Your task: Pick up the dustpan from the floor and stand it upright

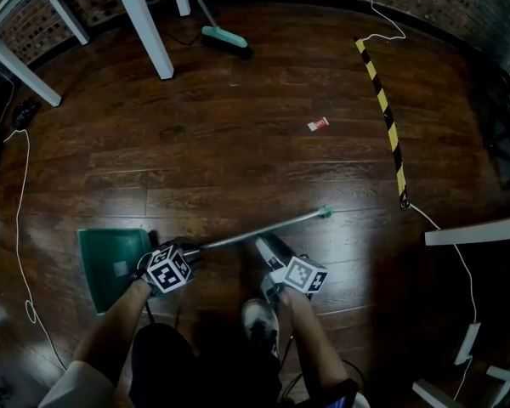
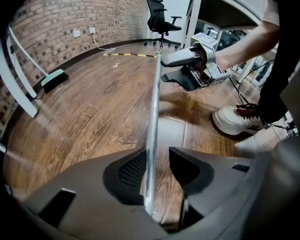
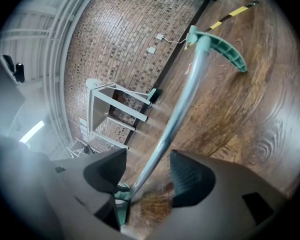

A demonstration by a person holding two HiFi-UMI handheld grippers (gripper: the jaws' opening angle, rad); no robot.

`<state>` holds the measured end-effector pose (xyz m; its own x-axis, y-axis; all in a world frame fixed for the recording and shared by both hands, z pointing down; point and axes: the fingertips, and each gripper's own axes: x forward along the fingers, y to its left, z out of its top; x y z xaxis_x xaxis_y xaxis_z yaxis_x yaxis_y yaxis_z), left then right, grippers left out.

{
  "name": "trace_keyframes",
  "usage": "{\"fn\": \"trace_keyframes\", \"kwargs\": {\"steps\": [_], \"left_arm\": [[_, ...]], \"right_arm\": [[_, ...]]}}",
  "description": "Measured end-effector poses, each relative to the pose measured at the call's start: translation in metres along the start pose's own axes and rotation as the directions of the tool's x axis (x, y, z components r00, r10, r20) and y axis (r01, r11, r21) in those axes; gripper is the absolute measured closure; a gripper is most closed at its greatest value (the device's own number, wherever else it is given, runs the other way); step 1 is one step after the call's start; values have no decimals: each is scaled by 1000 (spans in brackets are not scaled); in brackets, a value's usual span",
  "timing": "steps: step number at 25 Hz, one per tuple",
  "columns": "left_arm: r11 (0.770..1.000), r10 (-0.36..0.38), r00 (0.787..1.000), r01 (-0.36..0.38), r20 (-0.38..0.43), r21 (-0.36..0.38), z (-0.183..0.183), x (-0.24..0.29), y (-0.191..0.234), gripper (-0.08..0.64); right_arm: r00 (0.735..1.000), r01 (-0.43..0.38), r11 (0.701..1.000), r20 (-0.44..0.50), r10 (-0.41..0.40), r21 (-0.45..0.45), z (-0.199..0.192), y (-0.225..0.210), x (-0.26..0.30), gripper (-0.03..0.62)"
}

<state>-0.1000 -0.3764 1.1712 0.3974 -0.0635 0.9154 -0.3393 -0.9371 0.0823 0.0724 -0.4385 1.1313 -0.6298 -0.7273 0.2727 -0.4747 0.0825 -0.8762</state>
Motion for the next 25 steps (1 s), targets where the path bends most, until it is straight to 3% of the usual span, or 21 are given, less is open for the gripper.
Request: {"fn": "trace_keyframes", "kwargs": {"steps": [8, 11, 12, 14, 15, 19, 25], "left_arm": [[996, 32, 999, -31, 5, -87, -6, 7, 14, 405], [994, 26, 999, -28, -21, -102, -13, 13, 14, 405], [995, 29, 999, -31, -31, -98, -15, 15, 13, 405], [996, 49, 998, -52, -47, -72, -19, 20, 14, 407], [997, 63, 996, -65, -57, -43, -20, 21, 16, 437], [993, 90, 992, -82, -91, 87, -20, 21, 15, 446], [991, 114, 993, -112, -30, 72, -7, -3, 17, 446]], "right_arm": [[1000, 0, 1000, -12, 0, 26, -3, -10, 15, 311], [1000, 15, 1000, -1, -15, 26, 1, -13, 21, 423], [1000, 23, 999, 2, -23, 29, 2, -14, 22, 478], [1000, 26, 999, 4, -26, 39, 3, -16, 23, 486], [1000, 26, 999, 3, -26, 41, 3, -17, 23, 488], [999, 31, 998, 11, -32, 48, 6, -12, 22, 492], [998, 0, 1000, 56, 1, -20, 27, 30, 16, 492]]}}
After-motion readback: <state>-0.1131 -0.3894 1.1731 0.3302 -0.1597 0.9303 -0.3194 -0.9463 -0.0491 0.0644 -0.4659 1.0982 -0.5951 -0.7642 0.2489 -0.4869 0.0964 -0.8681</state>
